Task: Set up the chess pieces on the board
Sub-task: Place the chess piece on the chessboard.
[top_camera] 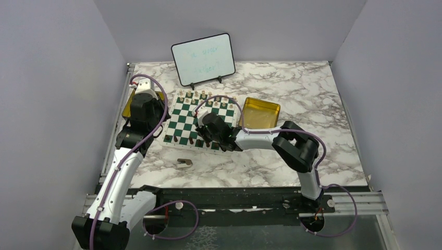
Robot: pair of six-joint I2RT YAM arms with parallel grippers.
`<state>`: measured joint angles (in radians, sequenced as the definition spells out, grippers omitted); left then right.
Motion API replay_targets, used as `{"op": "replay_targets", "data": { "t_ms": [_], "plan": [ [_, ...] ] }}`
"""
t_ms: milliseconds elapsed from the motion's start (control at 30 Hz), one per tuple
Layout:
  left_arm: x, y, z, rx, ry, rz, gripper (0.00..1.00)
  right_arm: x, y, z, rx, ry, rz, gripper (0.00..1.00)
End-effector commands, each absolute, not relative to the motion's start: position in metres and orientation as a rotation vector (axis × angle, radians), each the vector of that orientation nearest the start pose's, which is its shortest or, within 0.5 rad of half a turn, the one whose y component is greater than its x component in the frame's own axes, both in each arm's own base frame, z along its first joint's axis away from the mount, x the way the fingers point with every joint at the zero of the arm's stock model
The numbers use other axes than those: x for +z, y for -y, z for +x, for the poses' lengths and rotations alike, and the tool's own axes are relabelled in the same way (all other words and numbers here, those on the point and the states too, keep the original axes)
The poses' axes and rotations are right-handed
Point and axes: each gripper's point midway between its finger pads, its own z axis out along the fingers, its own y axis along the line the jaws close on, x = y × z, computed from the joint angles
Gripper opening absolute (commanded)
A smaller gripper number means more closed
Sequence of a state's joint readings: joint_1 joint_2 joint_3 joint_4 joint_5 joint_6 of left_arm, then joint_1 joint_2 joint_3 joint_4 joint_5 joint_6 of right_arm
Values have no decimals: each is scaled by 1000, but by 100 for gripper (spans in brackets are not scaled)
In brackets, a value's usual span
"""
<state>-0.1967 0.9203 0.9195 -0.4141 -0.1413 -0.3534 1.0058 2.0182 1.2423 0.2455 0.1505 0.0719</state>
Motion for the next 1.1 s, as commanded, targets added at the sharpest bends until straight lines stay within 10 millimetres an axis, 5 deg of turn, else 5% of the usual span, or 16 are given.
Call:
{"op": "replay_targets", "data": {
  "t_ms": [0, 700, 1067],
  "plan": [
    [249, 50, 313, -199, -1959, -238, 12, 59, -456, 316, 524, -1935, -855, 3],
    [249, 50, 313, -199, -1961, -236, 12, 47, -458, 316, 531, -1960, -852, 9],
    [249, 51, 313, -204, -1962, -233, 12, 59, -459, 318, 533, -1953, -845, 28]
  ]
}}
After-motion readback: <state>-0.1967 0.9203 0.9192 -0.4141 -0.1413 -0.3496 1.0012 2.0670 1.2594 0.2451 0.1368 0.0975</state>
